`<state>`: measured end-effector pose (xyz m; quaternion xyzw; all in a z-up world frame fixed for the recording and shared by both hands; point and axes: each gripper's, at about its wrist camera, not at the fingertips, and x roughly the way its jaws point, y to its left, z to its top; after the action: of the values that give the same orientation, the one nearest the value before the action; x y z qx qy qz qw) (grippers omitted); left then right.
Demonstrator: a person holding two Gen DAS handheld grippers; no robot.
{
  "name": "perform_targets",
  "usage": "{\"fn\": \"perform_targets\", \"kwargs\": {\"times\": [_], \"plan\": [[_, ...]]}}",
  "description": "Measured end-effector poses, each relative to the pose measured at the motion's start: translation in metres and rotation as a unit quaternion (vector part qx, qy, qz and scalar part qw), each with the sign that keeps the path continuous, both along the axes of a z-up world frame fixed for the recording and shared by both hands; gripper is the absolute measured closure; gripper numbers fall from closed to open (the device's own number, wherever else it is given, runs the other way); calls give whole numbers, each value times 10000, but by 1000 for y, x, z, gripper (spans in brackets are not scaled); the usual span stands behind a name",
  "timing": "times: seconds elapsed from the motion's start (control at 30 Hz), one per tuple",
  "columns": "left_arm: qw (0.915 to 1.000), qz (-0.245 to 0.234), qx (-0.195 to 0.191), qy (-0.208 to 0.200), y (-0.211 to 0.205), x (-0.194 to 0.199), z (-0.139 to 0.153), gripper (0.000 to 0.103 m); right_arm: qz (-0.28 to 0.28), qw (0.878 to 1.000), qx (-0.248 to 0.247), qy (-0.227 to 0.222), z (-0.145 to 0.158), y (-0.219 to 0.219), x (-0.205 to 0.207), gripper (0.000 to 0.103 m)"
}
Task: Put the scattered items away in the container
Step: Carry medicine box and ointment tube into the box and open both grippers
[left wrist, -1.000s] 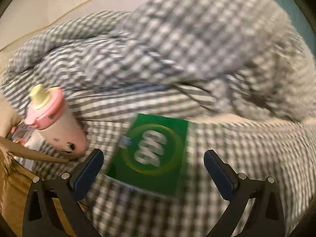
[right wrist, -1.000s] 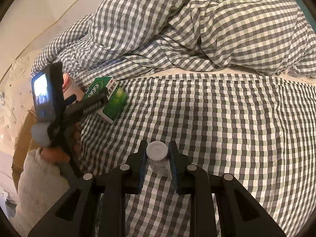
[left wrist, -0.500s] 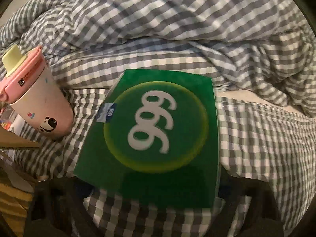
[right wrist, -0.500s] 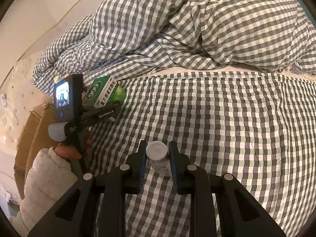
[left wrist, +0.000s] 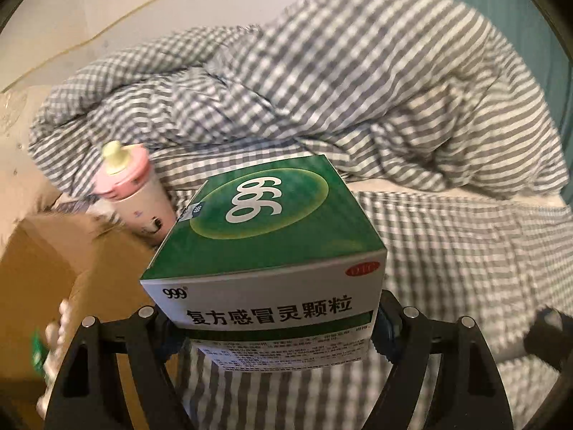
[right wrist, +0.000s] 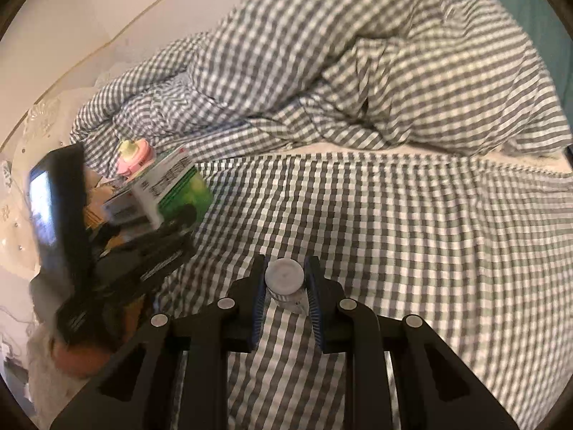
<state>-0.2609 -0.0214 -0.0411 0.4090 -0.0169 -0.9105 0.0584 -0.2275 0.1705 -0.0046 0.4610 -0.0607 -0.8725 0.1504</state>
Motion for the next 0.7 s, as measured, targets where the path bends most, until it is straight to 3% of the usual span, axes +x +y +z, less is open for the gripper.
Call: {"fn": "perform_targets", "kwargs": {"times": [0.2, 0.37, 0.6, 0.7], "plan": [[9995, -89, 219, 225, -12, 67, 53, 20, 114, 9997, -86, 220, 42, -18, 41, 82], [9991, 63, 128, 409, -49, 112, 85, 20, 546, 9977, -196, 338, 61, -71, 74, 82], [9965, 754, 70, 351, -145, 162, 91, 20, 1502, 9871, -458, 306, 68, -186, 94, 82], [9933, 1130, 96, 206, -190, 168, 82, 20, 1658, 9851, -197, 419, 70, -238, 87, 81]]}}
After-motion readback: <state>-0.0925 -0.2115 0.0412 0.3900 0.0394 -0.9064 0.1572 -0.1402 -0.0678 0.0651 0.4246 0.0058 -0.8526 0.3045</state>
